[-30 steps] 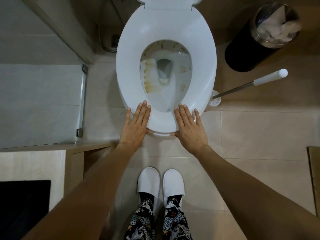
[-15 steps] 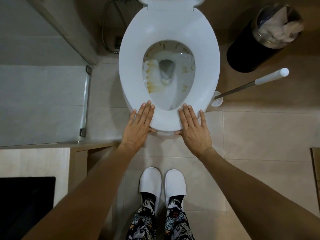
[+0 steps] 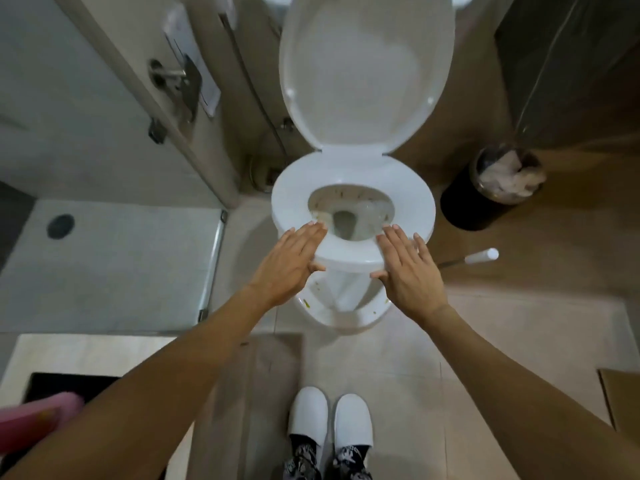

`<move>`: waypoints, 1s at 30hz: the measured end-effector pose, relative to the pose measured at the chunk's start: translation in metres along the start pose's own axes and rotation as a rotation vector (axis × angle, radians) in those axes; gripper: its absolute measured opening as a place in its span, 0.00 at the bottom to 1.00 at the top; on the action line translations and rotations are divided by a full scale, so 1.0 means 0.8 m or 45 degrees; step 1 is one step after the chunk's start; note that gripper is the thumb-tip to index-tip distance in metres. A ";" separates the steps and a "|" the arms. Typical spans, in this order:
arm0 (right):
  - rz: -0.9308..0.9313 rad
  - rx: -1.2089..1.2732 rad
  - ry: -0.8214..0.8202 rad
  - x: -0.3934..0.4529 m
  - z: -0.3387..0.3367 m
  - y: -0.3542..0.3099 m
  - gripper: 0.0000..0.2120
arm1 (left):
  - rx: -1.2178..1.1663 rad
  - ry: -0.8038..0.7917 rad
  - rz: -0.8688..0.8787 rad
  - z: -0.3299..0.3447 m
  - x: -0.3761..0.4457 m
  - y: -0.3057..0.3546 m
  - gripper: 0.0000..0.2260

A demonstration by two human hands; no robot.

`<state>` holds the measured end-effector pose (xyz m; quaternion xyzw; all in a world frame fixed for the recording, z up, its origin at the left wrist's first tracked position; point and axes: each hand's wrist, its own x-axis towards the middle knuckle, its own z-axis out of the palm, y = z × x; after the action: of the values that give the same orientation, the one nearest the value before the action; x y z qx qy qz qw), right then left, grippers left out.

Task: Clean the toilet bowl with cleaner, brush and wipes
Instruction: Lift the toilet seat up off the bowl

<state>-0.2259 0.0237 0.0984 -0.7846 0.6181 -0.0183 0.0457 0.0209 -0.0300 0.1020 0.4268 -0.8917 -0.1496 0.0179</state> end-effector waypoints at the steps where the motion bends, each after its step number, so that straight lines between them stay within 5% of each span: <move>1: 0.006 0.019 0.019 0.010 -0.018 0.003 0.37 | -0.012 0.011 -0.003 -0.019 0.009 0.000 0.29; 10: 0.181 0.245 0.228 0.115 -0.136 0.021 0.34 | -0.061 0.227 -0.131 -0.146 0.105 -0.012 0.27; 24: 0.295 0.378 0.263 0.270 -0.224 0.077 0.27 | -0.114 0.051 -0.260 -0.271 0.248 -0.053 0.27; 30: 0.357 0.328 0.257 0.336 -0.242 0.107 0.27 | -0.118 0.175 -0.329 -0.298 0.304 -0.063 0.26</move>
<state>-0.2621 -0.2669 0.2755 -0.6727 0.7152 -0.1691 0.0858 -0.0574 -0.3063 0.2917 0.5459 -0.8182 -0.1620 0.0793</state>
